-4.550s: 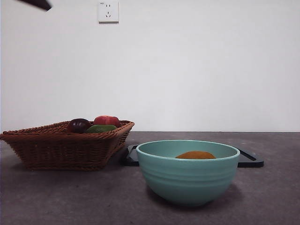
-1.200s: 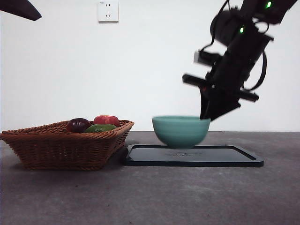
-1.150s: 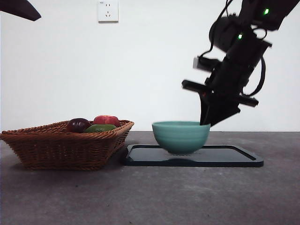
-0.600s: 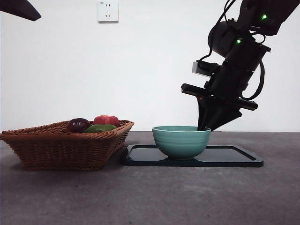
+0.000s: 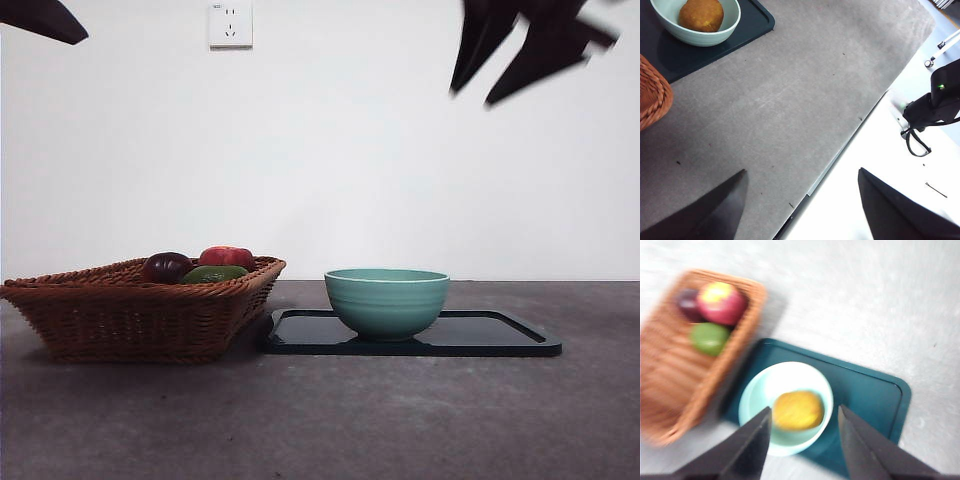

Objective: Pick up the wifruite, put it on the bowl, pick up the plate, put it on desk

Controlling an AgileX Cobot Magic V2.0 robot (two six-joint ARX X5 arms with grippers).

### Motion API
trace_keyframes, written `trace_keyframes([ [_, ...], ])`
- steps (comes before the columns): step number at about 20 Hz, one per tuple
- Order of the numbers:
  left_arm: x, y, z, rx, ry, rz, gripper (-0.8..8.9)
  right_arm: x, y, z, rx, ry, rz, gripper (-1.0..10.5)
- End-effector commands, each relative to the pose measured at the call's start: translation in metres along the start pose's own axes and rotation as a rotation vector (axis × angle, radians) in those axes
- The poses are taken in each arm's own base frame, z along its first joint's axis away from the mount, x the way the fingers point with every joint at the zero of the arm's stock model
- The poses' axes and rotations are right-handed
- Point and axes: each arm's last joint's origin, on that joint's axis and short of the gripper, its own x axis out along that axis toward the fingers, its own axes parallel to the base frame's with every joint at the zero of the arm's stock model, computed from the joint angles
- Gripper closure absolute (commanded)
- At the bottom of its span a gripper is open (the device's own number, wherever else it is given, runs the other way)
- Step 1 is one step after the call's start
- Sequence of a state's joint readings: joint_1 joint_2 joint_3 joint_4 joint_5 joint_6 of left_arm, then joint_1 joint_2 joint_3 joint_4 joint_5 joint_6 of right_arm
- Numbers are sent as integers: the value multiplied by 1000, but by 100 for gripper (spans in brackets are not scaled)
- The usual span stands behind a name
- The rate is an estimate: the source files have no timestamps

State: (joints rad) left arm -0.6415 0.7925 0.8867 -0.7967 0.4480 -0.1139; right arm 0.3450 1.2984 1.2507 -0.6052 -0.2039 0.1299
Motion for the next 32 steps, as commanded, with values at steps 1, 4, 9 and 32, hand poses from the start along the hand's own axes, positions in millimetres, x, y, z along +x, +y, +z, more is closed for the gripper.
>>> trace_keyframes([
  [1, 0, -2, 3, 27, -10, -12, 470, -35, 10, -3, -44, -5, 39, 733],
  [4, 0, -2, 3, 27, -10, -12, 470, -63, 16, -25, -48, 24, 100, 733],
  [9, 0, -2, 3, 30, -9, -12, 470, -70, 22, -78, -68, 81, 220, 733],
  [32, 0, -2, 3, 29, -8, -11, 470, -81, 26, -121, -84, 117, 296, 733],
])
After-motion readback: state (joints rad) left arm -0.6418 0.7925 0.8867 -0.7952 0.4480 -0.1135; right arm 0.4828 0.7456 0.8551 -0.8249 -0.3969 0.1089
